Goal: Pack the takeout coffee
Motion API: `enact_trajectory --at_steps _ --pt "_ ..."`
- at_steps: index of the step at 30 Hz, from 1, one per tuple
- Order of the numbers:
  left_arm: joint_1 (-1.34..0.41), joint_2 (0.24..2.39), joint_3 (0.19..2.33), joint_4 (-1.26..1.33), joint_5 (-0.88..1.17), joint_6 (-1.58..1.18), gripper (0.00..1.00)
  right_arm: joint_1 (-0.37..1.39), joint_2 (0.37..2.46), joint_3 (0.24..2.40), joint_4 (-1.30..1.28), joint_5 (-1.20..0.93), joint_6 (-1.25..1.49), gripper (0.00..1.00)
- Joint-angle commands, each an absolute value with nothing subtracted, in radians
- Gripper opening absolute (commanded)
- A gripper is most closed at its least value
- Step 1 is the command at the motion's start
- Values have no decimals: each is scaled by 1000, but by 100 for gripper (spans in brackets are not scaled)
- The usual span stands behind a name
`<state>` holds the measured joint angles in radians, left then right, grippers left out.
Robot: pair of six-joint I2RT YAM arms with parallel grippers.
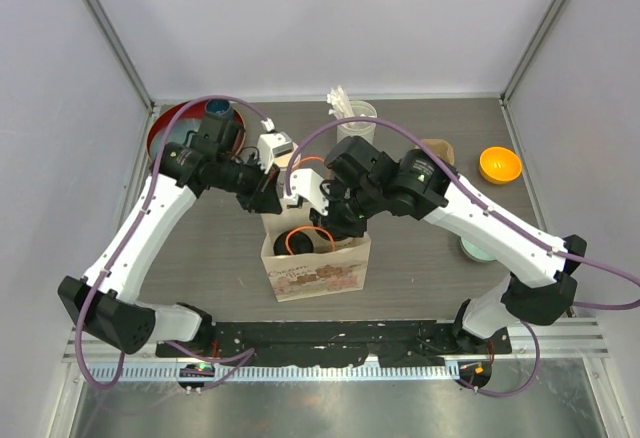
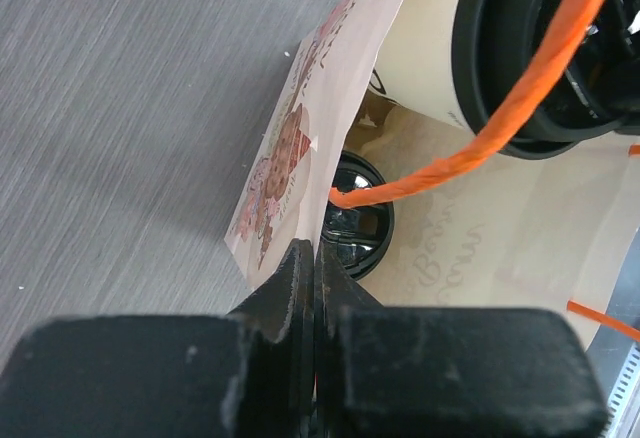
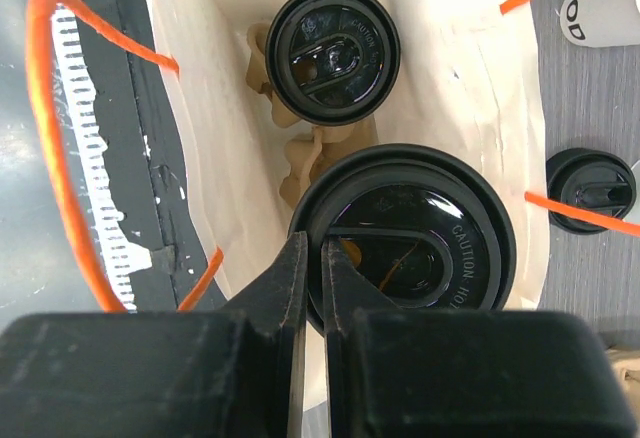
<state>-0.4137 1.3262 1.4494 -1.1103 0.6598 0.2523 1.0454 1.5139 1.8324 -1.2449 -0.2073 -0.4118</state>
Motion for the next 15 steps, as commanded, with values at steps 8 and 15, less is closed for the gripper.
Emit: enact_trajectory --at_steps 8,15 --pt "-420 1292 1453 -1062 686 264 0 1049 1488 1681 -1109 -294 -400 1" --pt "-420 1292 1442 -1054 686 264 0 1049 1491 1730 -1039 -229 -359 1"
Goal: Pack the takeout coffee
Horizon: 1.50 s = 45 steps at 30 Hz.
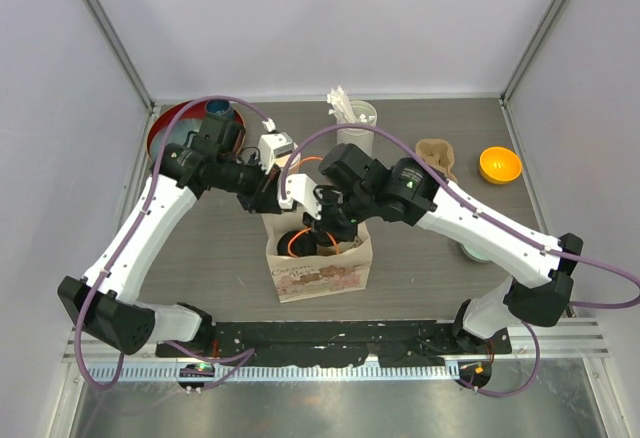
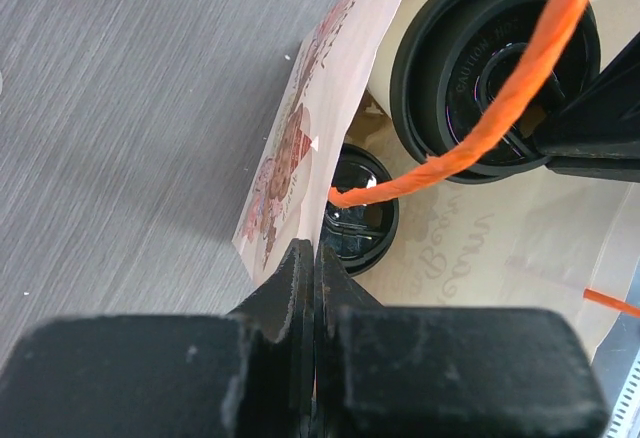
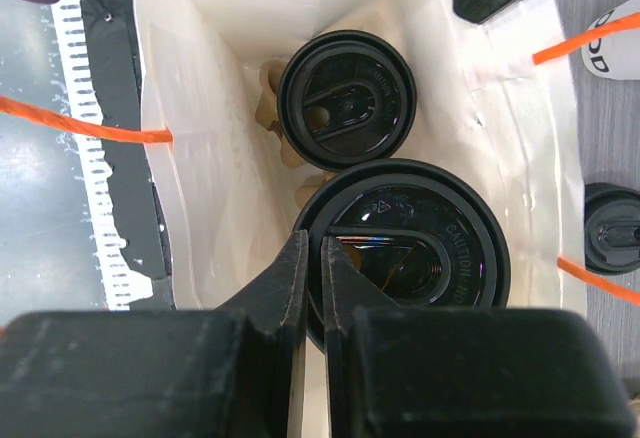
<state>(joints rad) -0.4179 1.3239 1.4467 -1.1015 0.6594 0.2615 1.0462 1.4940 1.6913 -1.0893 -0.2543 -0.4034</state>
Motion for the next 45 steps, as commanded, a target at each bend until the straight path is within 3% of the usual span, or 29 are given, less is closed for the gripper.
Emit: enact_trajectory --at_steps 1,17,35,45 --pt "-419 1292 1442 -1054 686 264 0 1048 1494 1739 -1035 -218 -356 1" --pt "-423 1287 1454 -1074 680 287 0 1106 1556 1895 -1075 -66 -365 1" --pt "-422 1275 1459 -1068 669 304 0 990 1368 1436 -815 -317 -365 1" --pt "-422 1269 1442 -1037 658 282 0 960 1359 1344 -773 -345 -328 1"
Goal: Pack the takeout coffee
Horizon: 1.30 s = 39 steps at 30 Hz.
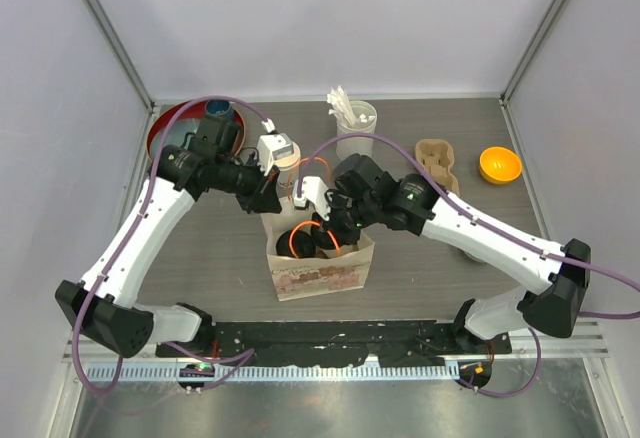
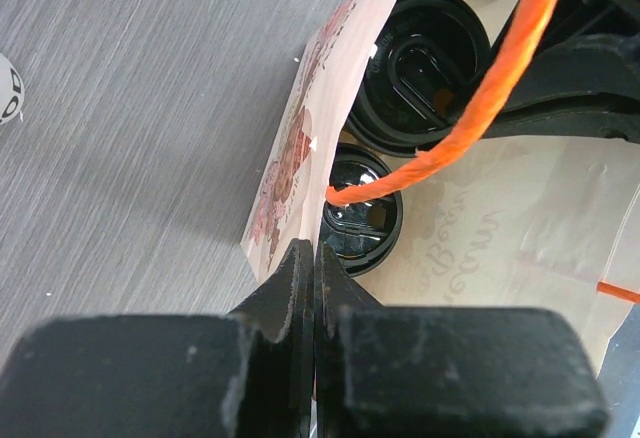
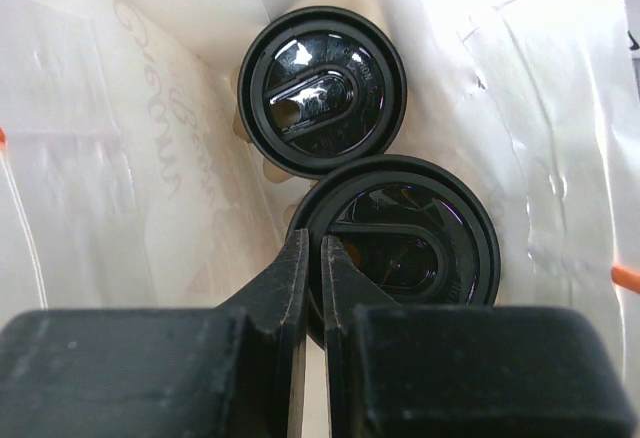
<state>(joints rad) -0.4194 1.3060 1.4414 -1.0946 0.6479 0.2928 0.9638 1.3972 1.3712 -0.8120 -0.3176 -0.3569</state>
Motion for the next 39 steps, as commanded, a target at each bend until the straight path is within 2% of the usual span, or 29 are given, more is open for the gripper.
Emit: enact_trajectory --at_steps 1,12,26,39 --pt "-422 1269 1439 -1038 655 281 0 956 1353 1339 -772 -339 -324 1" --pt "-423 1261 1428 -1032 627 282 0 927 1353 1194 -726 -334 -249 1" --pt "-423 1261 1430 -1032 630 282 0 925 1410 1167 -715 -313 -230 1" --pt "-423 1266 1436 -1037 618 290 0 925 1381 1134 -658 -334 -253 3"
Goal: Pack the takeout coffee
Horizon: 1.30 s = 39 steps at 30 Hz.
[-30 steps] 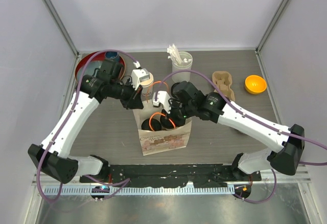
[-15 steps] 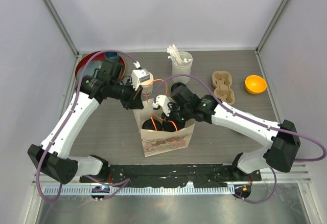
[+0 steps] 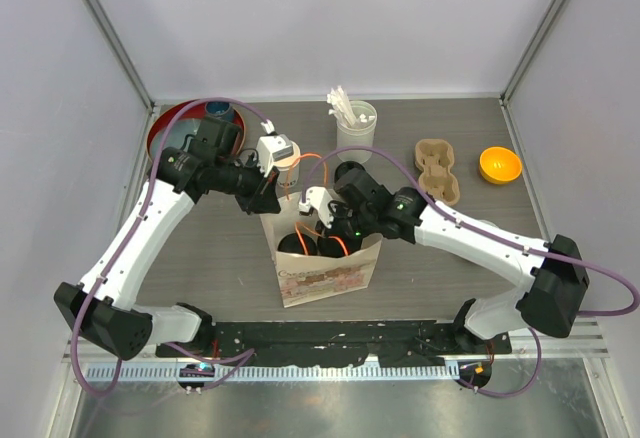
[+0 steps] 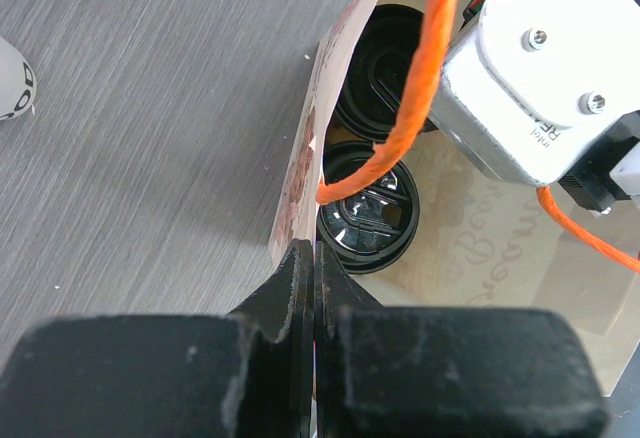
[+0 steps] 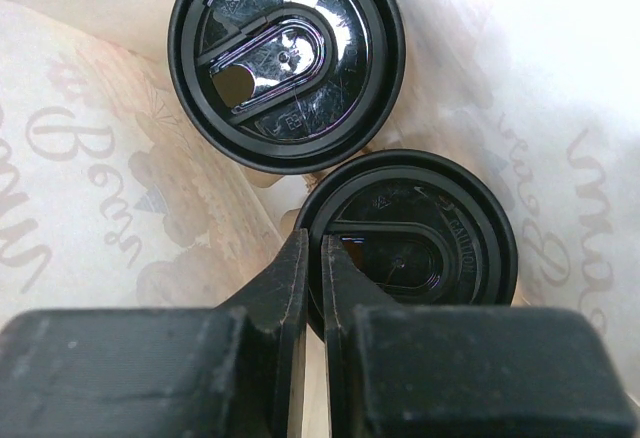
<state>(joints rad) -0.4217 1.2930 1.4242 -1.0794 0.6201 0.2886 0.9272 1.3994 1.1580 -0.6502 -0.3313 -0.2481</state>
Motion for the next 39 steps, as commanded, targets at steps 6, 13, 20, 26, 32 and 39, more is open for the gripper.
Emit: enact_trajectory --at_steps 6,13,20,26,32,39 --pt "-423 1272 1440 -1039 617 290 0 923 1371 1126 -656 -325 -259 6" --pt "-423 1273 1447 -1046 615 298 0 923 1309 1184 -660 -328 -241 40" --pt "-423 1281 1457 -1049 592 307 0 925 1253 1259 -652 -339 -236 61" --pt "-423 1281 1462 -1054 588 310 0 925 1241 1333 -653 -383 -256 65" --pt "-423 1285 1460 -1052 583 314 0 923 1239 1390 -643 -408 -267 66" --pt "-425 1289 1459 -1054 581 318 0 925 1201 1414 -571 -448 -256 67"
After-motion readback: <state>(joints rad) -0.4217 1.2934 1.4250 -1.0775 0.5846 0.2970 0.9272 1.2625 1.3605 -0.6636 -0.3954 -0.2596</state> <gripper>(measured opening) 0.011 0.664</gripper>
